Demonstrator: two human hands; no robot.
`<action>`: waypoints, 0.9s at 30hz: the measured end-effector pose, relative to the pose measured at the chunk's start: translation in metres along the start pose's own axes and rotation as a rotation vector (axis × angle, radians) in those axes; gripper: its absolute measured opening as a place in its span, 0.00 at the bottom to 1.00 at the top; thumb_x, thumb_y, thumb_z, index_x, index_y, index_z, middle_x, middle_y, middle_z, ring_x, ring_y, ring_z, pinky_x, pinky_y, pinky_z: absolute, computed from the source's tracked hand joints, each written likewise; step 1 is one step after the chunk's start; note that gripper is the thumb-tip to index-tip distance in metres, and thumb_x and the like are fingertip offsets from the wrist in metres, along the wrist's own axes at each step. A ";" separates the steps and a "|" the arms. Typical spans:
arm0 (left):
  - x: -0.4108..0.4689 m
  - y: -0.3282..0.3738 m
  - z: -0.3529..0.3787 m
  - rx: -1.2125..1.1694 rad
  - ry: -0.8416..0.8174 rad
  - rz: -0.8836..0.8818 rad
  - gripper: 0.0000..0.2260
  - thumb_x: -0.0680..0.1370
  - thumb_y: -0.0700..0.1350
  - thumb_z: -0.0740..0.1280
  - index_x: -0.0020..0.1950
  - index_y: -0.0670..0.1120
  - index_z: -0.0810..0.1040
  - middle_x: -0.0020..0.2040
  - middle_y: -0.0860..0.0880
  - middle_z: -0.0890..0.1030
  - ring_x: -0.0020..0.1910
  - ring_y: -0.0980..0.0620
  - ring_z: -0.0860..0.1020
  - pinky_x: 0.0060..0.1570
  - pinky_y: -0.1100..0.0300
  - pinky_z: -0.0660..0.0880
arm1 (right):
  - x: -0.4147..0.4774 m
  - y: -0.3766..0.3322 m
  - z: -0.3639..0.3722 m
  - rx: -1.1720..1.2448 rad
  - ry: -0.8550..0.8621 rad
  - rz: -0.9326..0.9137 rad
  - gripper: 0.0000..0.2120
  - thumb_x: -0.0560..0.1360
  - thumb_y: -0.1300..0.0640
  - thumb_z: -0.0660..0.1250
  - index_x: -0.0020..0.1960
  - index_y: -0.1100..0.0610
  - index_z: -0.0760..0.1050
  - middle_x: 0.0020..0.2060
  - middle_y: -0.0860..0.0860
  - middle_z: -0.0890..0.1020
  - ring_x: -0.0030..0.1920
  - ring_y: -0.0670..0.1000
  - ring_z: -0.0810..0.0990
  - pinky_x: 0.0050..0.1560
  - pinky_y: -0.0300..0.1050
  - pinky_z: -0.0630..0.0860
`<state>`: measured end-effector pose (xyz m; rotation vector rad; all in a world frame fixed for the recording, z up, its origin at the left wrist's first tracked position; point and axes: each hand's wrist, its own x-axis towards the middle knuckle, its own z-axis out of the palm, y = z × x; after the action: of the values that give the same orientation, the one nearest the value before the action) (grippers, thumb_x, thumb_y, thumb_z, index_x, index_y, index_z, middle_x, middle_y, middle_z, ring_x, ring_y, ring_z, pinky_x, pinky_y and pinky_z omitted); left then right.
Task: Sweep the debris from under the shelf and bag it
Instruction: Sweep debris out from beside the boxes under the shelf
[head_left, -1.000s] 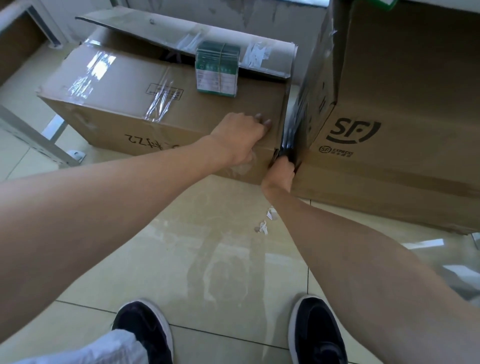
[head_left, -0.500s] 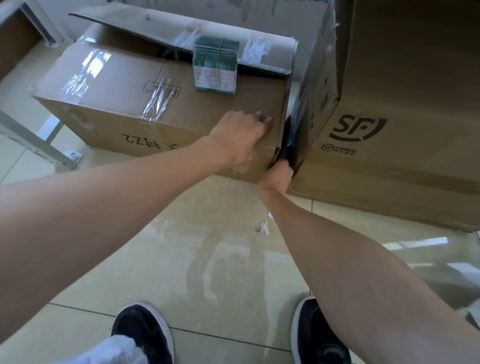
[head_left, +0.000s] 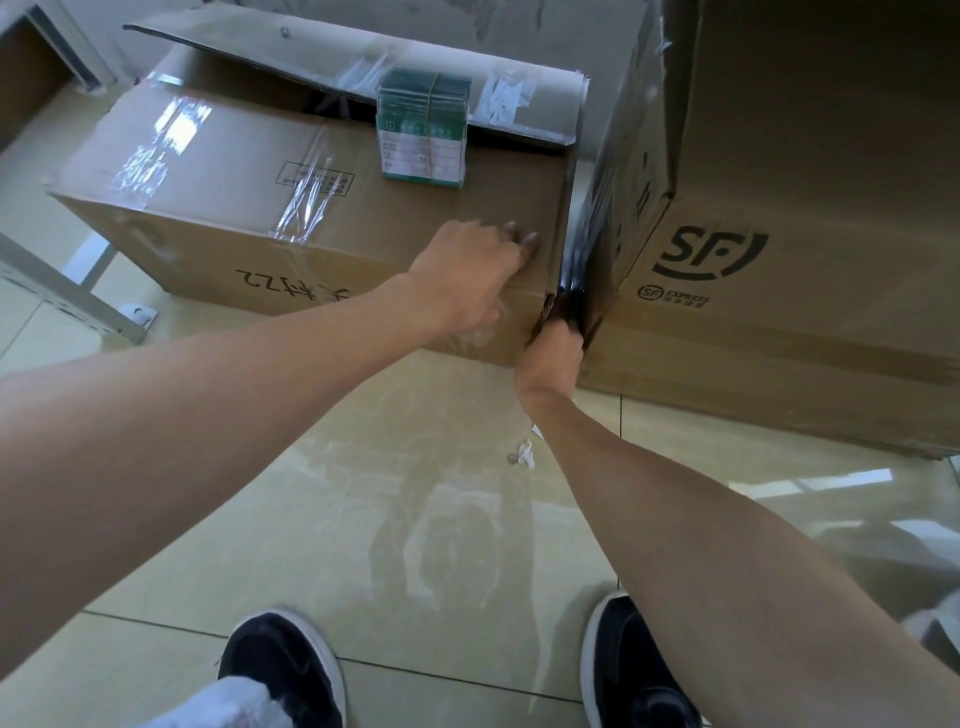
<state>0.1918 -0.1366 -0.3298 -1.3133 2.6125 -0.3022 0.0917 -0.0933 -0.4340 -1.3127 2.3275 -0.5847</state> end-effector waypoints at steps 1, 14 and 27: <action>0.000 0.000 0.001 -0.001 0.004 0.001 0.34 0.79 0.50 0.64 0.80 0.48 0.51 0.78 0.45 0.60 0.70 0.43 0.69 0.63 0.50 0.70 | 0.000 0.001 -0.002 0.016 -0.002 0.008 0.18 0.77 0.71 0.54 0.64 0.68 0.72 0.54 0.63 0.78 0.53 0.65 0.78 0.53 0.53 0.75; 0.000 -0.001 0.003 0.006 0.001 0.000 0.33 0.80 0.50 0.64 0.80 0.48 0.50 0.79 0.45 0.58 0.72 0.42 0.67 0.63 0.49 0.70 | -0.004 -0.008 0.001 0.176 -0.006 0.165 0.15 0.79 0.72 0.53 0.60 0.68 0.73 0.56 0.63 0.77 0.57 0.62 0.76 0.57 0.50 0.74; 0.003 -0.001 -0.008 -0.030 -0.076 -0.028 0.36 0.77 0.54 0.69 0.80 0.49 0.55 0.76 0.45 0.64 0.64 0.42 0.74 0.57 0.50 0.74 | -0.038 -0.012 -0.033 0.124 -0.069 0.219 0.10 0.78 0.68 0.61 0.59 0.65 0.72 0.58 0.61 0.76 0.59 0.62 0.76 0.56 0.51 0.74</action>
<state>0.1884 -0.1386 -0.3224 -1.3445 2.5471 -0.2141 0.1008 -0.0609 -0.3952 -0.9909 2.2993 -0.5923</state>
